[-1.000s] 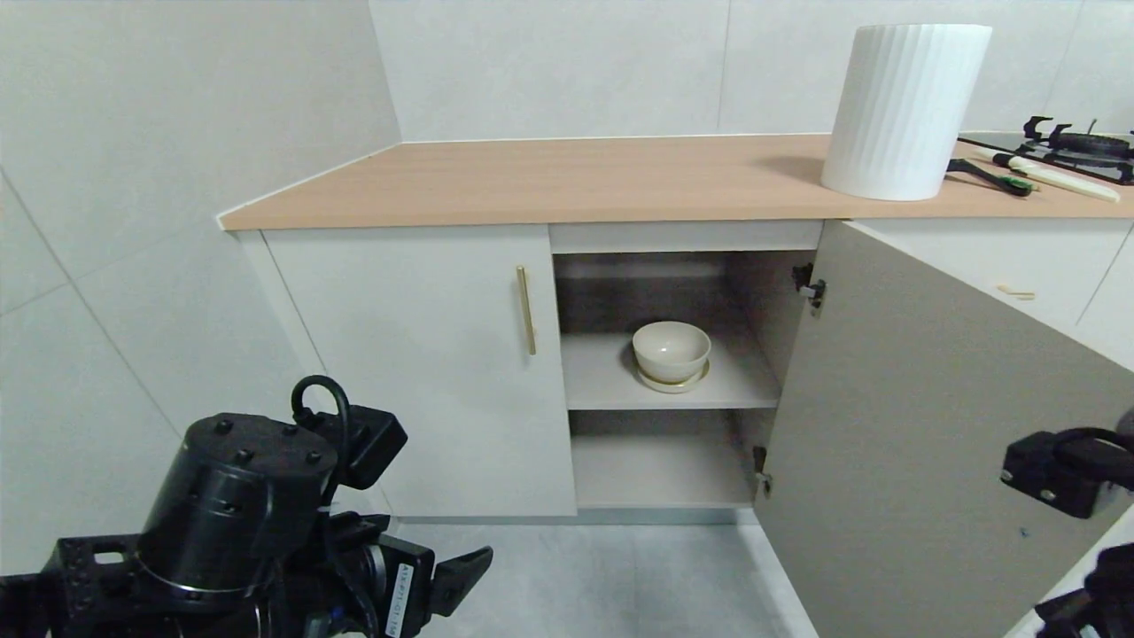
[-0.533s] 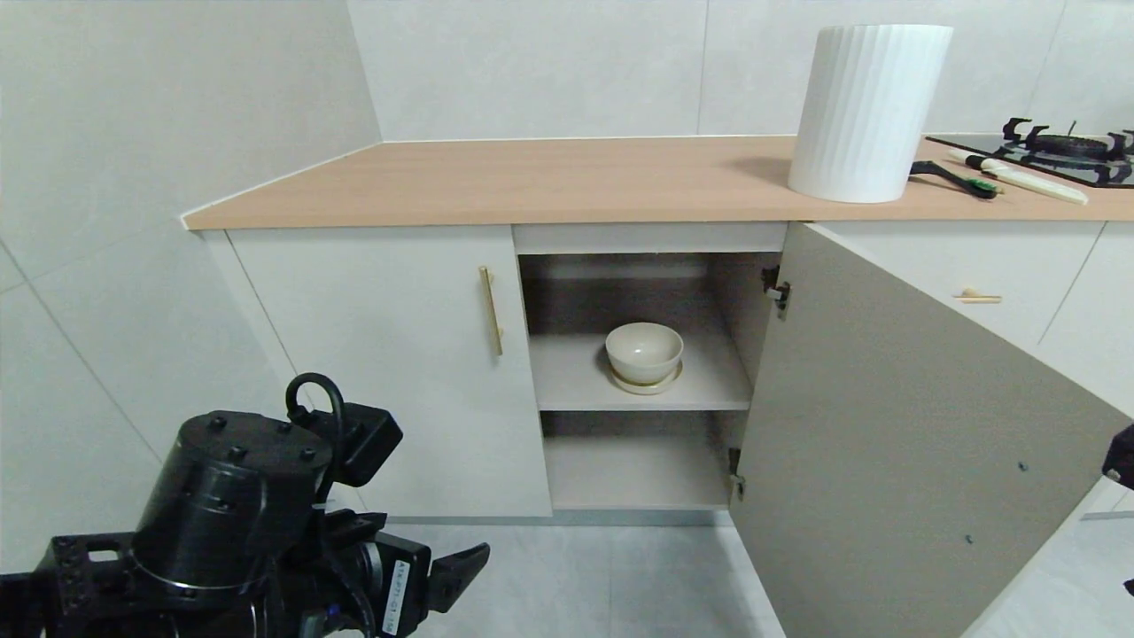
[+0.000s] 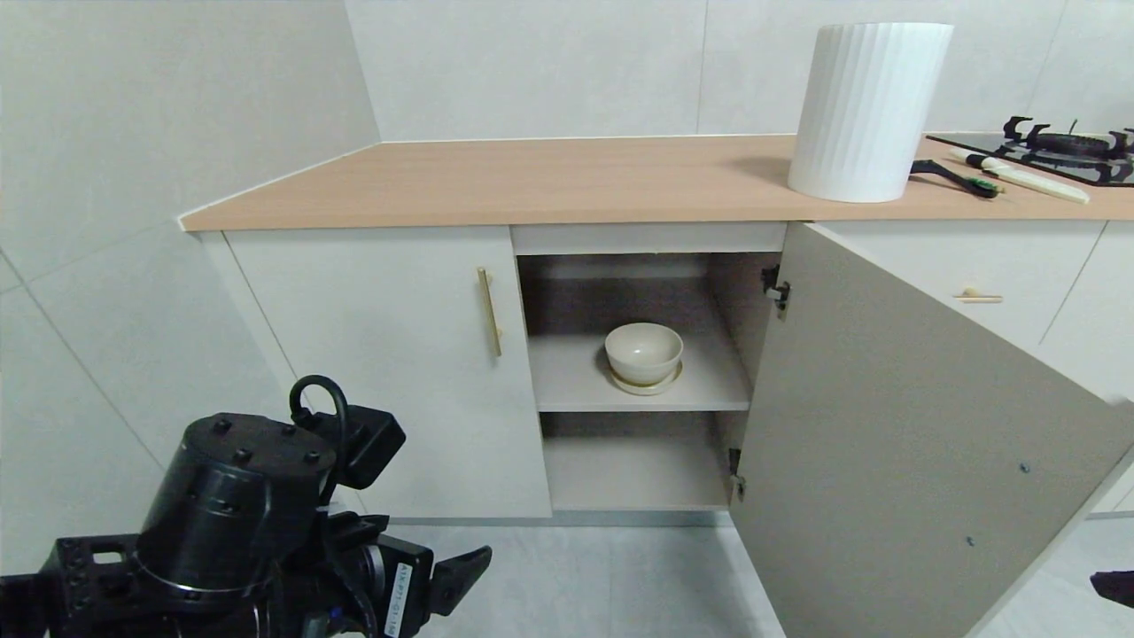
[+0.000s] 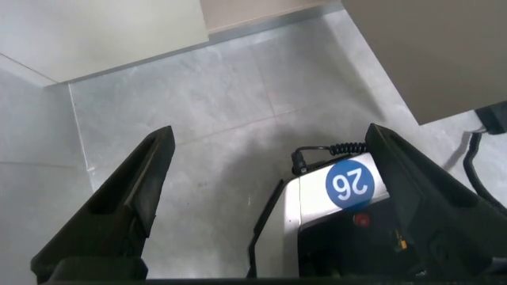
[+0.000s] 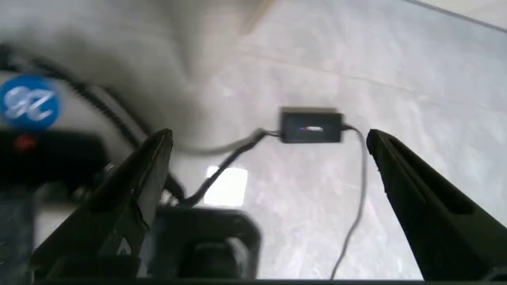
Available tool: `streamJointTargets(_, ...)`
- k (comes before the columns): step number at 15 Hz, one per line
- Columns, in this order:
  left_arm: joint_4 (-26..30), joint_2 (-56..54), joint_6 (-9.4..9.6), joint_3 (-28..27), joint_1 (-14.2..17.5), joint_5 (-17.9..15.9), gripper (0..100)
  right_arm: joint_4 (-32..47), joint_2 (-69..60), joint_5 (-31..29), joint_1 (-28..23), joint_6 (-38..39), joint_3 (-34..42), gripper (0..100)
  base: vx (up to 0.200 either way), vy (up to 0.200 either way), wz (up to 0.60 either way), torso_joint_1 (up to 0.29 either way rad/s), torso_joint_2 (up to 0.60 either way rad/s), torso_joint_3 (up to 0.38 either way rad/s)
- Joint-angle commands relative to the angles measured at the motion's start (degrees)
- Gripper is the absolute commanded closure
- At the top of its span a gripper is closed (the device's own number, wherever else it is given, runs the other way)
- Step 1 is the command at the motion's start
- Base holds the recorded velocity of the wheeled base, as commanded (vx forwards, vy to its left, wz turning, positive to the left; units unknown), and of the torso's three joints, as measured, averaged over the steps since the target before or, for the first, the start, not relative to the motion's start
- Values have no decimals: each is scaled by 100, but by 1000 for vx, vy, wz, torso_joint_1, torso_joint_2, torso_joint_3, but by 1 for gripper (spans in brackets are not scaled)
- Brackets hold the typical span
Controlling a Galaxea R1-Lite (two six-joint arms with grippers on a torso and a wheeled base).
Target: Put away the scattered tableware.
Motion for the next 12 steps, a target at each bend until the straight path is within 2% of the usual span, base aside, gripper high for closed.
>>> streamJointTargets(1, -3, 18, -4, -1, 0, 2, 0, -127, 48, 25, -617, -246, 2, 0, 0, 0, 0, 0, 0, 0)
streamJointTargets(4, -3, 1, -4, -1, 0, 2, 0, -347, 180, 60, -881, -272, 11, 0, 0, 0, 0, 0, 0, 0)
streamJointTargets(7, -3, 1, -4, -1, 0, 2, 0, -672, 628, 104, -1355, -281, 37, 0, 0, 0, 0, 0, 0, 0)
streamJointTargets(10, -3, -8, -4, -1, 0, 2, 0, -1129, 1059, 640, -1839, -290, 64, 0, 0, 0, 0, 0, 0, 0)
streamJointTargets(12, -3, -8, -4, -1, 0, 2, 0, -1243, 1156, 799, -1953, -290, 64, 0, 0, 0, 0, 0, 0, 0)
